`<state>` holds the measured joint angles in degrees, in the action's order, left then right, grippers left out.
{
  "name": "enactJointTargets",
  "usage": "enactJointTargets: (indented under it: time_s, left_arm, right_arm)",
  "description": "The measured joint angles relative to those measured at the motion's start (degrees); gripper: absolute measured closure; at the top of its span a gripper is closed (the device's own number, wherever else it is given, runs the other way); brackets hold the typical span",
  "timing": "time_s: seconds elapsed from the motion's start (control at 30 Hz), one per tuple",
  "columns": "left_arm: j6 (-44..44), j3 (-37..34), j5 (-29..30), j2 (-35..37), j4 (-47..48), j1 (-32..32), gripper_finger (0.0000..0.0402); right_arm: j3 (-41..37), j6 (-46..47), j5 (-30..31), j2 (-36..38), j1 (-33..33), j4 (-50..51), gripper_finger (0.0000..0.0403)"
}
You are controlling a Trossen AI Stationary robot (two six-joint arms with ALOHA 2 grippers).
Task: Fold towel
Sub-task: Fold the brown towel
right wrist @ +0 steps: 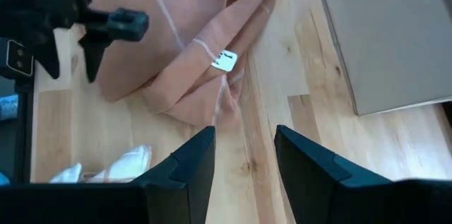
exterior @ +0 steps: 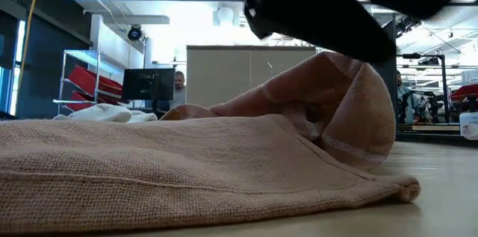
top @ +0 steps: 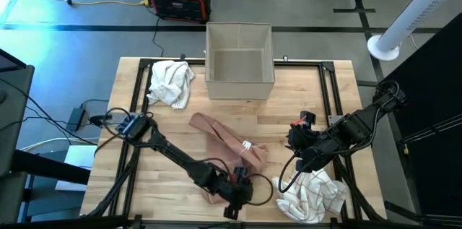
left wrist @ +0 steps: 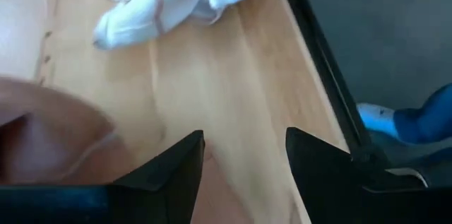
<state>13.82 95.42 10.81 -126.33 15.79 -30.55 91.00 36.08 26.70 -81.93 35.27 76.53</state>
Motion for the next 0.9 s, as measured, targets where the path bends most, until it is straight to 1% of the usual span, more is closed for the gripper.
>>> enactJointTargets:
  time_s: [0.17, 0.4, 0.53, 0.6, 0.63, 0.77, 0.8, 0.9]
  left_arm:
    - [0.0, 0.0, 2.62, -2.44, -0.72, 0.28, 0.0209]
    - [-2.95, 0.05, 2.76, -5.14, -1.78, 0.31, 0.0209]
    - [-0.23, 0.06, 5.48, -5.35, 1.39, 0.71, 0.0221]
    - [2.85, 0.07, 5.23, -5.58, 4.45, 1.46, 0.0245]
    - [3.95, 0.19, 4.32, -5.59, 5.24, 1.91, 0.0264]
    - [5.16, 0.22, -0.61, -5.4, 6.49, 3.09, 0.0372]
    - [5.34, 0.22, -1.39, -5.4, 6.48, 3.24, 0.0386]
    - [8.15, 0.81, -4.8, -4.56, 8.47, 3.66, 0.0392]
  right_arm:
    - [0.0, 1.29, -0.42, 0.0, 0.4, 0.81, 0.0268]
    - [0.0, 1.68, -0.37, 0.0, 0.48, 0.6, 0.0268]
    - [0.0, 3.81, -0.62, 0.0, 0.67, 0.62, 0.0268]
    - [0.0, 3.95, -0.71, 0.0, 1.0, 0.6, 0.0268]
    - [0.0, 3.97, -0.69, 0.0, 1.2, 0.57, 0.0268]
    - [0.0, 4.23, -0.39, 0.0, 1.31, 0.37, 0.0268]
    - [0.0, 4.54, -0.36, 0.0, 1.28, 0.41, 0.0268]
    - [0.0, 5.4, -0.31, 0.0, 1.26, 0.38, 0.0268]
